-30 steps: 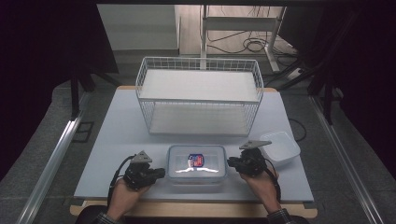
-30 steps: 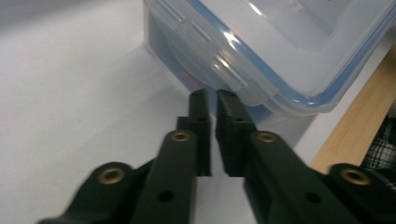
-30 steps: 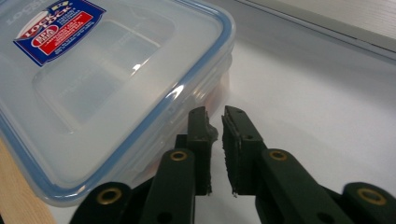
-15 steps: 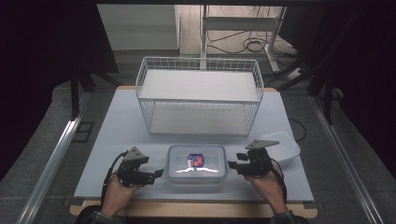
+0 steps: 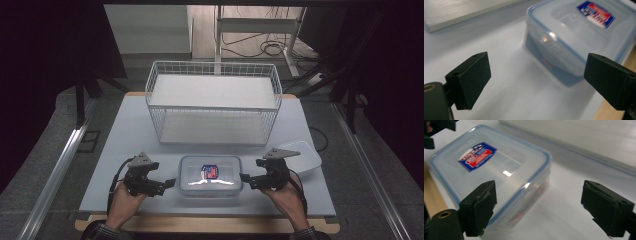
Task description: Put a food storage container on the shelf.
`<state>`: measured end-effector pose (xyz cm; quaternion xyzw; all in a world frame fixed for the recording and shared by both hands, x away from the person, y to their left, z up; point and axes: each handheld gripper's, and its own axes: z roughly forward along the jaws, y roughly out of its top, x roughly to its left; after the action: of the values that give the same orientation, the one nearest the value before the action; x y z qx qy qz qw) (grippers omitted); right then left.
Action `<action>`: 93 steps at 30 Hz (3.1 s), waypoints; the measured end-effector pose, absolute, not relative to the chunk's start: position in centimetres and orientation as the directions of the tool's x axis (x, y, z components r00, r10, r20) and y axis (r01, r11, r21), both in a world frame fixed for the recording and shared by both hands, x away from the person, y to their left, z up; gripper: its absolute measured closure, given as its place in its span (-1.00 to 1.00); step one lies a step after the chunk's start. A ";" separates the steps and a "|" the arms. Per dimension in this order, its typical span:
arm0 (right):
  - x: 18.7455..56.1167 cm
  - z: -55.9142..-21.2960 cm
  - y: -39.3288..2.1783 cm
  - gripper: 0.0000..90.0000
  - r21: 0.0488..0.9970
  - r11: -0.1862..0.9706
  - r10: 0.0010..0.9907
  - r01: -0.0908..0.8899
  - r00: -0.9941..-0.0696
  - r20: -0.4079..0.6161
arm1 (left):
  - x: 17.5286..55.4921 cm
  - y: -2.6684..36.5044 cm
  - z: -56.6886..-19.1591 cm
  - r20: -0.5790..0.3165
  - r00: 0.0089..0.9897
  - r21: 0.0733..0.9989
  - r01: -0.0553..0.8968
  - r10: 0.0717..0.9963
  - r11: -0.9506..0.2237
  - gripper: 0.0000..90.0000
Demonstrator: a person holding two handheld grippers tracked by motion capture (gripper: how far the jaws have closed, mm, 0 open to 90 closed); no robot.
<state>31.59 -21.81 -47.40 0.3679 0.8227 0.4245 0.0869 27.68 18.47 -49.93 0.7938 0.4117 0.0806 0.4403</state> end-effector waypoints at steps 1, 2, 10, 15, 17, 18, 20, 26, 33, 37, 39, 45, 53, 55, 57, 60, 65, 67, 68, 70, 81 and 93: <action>31.6 -47.5 -21.6 -0.77 0.761 0.370 0.673 0.532 -0.719 0.176 | 27.8 18.2 -49.8 -0.245 0.659 0.763 0.584 0.711 -0.278 -0.88; 31.6 -47.6 -21.5 -0.78 0.758 0.377 0.662 0.532 -0.727 0.182 | 28.0 17.8 -49.6 -0.253 0.670 0.765 0.580 0.697 -0.280 -0.89; 31.8 -48.2 -20.0 -0.89 0.705 0.411 0.634 0.578 -0.737 0.235 | 30.7 14.9 -49.2 -0.309 0.716 0.726 0.603 0.625 -0.331 -0.91; 32.5 -48.9 -19.5 -0.86 0.678 0.393 0.621 0.622 -0.723 0.303 | 31.1 14.3 -50.1 -0.330 0.712 0.702 0.624 0.620 -0.343 -0.91; 33.0 -49.2 -19.4 -0.85 0.667 0.378 0.610 0.642 -0.715 0.343 | 31.2 14.6 -50.8 -0.380 0.701 0.691 0.649 0.603 -0.319 -0.92; 33.0 -49.2 -19.4 -0.85 0.667 0.378 0.610 0.642 -0.715 0.343 | 31.3 14.8 -51.0 -0.405 0.696 0.685 0.661 0.593 -0.307 -0.92; 33.4 -49.4 -19.3 -0.85 0.655 0.367 0.595 0.661 -0.708 0.380 | 31.4 15.1 -51.6 -0.451 0.686 0.676 0.680 0.570 -0.283 -0.93; 34.2 -50.2 -18.9 -0.88 0.605 0.337 0.573 0.721 -0.667 0.476 | 31.6 15.3 -52.7 -0.555 0.656 0.628 0.734 0.511 -0.259 -0.98; 33.9 -50.0 -19.9 -0.53 0.543 0.298 0.570 0.785 -0.603 0.558 | 30.4 16.3 -52.0 -0.554 0.648 0.631 0.736 0.523 -0.245 -0.58; 33.4 -49.3 -20.5 -0.30 0.561 0.285 0.576 0.777 -0.607 0.547 | 29.8 16.7 -51.5 -0.534 0.659 0.653 0.719 0.529 -0.236 -0.46; 33.1 -48.9 -21.0 -0.09 0.580 0.248 0.578 0.776 -0.599 0.554 | 29.5 17.3 -51.1 -0.527 0.656 0.693 0.700 0.540 -0.175 -0.17; 32.4 -48.0 -21.3 0.12 0.626 0.230 0.588 0.745 -0.619 0.520 | 29.0 17.4 -50.2 -0.464 0.667 0.757 0.641 0.584 -0.130 0.06; 31.4 -47.3 -20.8 0.13 0.695 0.271 0.602 0.666 -0.681 0.417 | 28.3 17.3 -49.8 -0.409 0.685 0.781 0.605 0.602 -0.158 0.08; 31.1 -47.4 -20.8 0.13 0.705 0.278 0.601 0.652 -0.691 0.402 | 28.3 17.2 -50.3 -0.437 0.681 0.758 0.631 0.588 -0.167 0.03; 31.0 -47.4 -20.8 0.13 0.705 0.283 0.602 0.650 -0.693 0.397 | 28.4 17.3 -50.5 -0.446 0.682 0.756 0.634 0.580 -0.164 0.00; 30.9 -47.4 -20.9 0.13 0.708 0.285 0.601 0.646 -0.696 0.393 | 28.4 17.4 -50.6 -0.456 0.680 0.752 0.639 0.574 -0.159 0.00; 30.8 -47.5 -20.9 0.12 0.702 0.283 0.605 0.654 -0.689 0.398 | 28.8 17.6 -51.5 -0.515 0.663 0.711 0.684 0.544 -0.161 -0.04; 30.8 -47.6 -20.9 0.12 0.702 0.277 0.606 0.656 -0.686 0.403 | 28.7 17.5 -51.2 -0.498 0.667 0.710 0.681 0.554 -0.181 -0.03; 30.8 -47.5 -21.0 0.12 0.700 0.282 0.606 0.656 -0.687 0.400 | 28.7 17.5 -51.2 -0.502 0.665 0.709 0.683 0.554 -0.177 -0.03; 30.7 -47.6 -20.9 0.12 0.694 0.277 0.609 0.664 -0.680 0.408 | 28.8 17.9 -51.3 -0.542 0.646 0.695 0.704 0.537 -0.147 0.03; 30.8 -48.1 -21.3 0.16 0.638 0.184 0.615 0.748 -0.594 0.519 | 28.8 18.1 -51.3 -0.591 0.605 0.679 0.730 0.534 -0.076 0.12; 31.0 -46.5 -21.2 0.17 0.711 0.145 0.604 0.688 -0.631 0.487 | 28.9 18.4 -49.4 -0.584 0.610 0.718 0.696 0.536 -0.010 0.16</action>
<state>31.03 -21.23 -46.53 0.4274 0.7556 0.4946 -0.0422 28.93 18.44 -49.38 0.7068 0.4358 -0.0722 0.5525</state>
